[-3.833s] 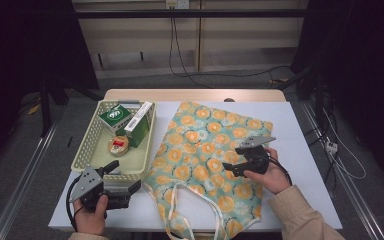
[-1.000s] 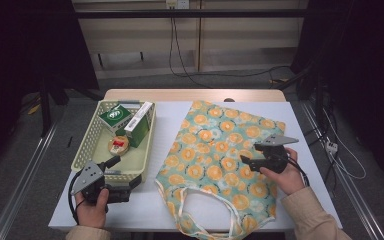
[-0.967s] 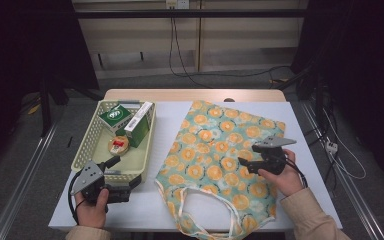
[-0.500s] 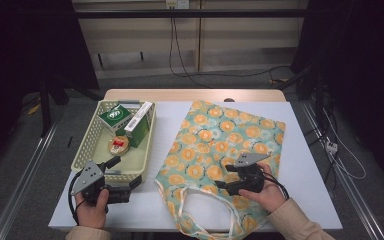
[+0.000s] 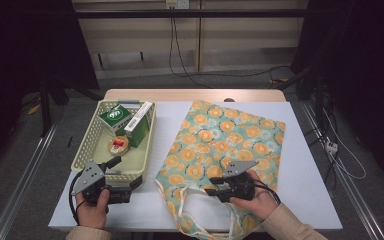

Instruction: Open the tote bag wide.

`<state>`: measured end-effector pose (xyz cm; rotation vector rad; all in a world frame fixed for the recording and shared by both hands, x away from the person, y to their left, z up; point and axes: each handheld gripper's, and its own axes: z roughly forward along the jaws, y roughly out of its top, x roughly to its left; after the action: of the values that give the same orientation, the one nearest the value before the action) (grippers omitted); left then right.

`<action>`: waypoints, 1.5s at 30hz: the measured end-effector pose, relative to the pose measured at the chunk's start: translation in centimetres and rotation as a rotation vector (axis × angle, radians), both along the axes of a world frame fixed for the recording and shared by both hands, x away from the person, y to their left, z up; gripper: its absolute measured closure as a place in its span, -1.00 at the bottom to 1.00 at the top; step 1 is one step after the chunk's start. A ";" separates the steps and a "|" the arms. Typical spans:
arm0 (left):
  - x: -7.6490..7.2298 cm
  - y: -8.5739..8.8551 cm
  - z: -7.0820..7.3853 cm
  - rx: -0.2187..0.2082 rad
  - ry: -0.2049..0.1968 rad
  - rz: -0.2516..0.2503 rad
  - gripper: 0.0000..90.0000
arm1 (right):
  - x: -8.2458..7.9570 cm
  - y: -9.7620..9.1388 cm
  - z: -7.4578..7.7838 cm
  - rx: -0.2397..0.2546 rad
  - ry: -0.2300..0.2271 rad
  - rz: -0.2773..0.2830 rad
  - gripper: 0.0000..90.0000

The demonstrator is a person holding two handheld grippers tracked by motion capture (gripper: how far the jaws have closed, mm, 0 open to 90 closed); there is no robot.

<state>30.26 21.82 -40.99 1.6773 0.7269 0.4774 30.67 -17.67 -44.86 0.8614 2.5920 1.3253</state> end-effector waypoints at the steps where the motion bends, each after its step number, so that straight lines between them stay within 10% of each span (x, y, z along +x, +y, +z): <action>1: 0.0 0.0 0.0 -0.001 0.000 0.001 -0.93 | 0.0 0.2 -0.1 0.000 -0.002 0.006 0.36; 12: 0.0 0.2 0.0 -0.002 0.003 0.001 -0.93 | -0.2 1.8 -1.0 -0.099 -0.063 0.058 0.82; 45: -0.1 -0.2 0.1 0.008 -0.002 -0.002 -0.93 | 6.5 -3.2 -1.1 -0.102 -0.061 -0.231 1.00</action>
<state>30.15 21.65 -40.89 1.6843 0.7224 0.4813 37.15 -20.86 -45.96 1.0479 2.4031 1.1289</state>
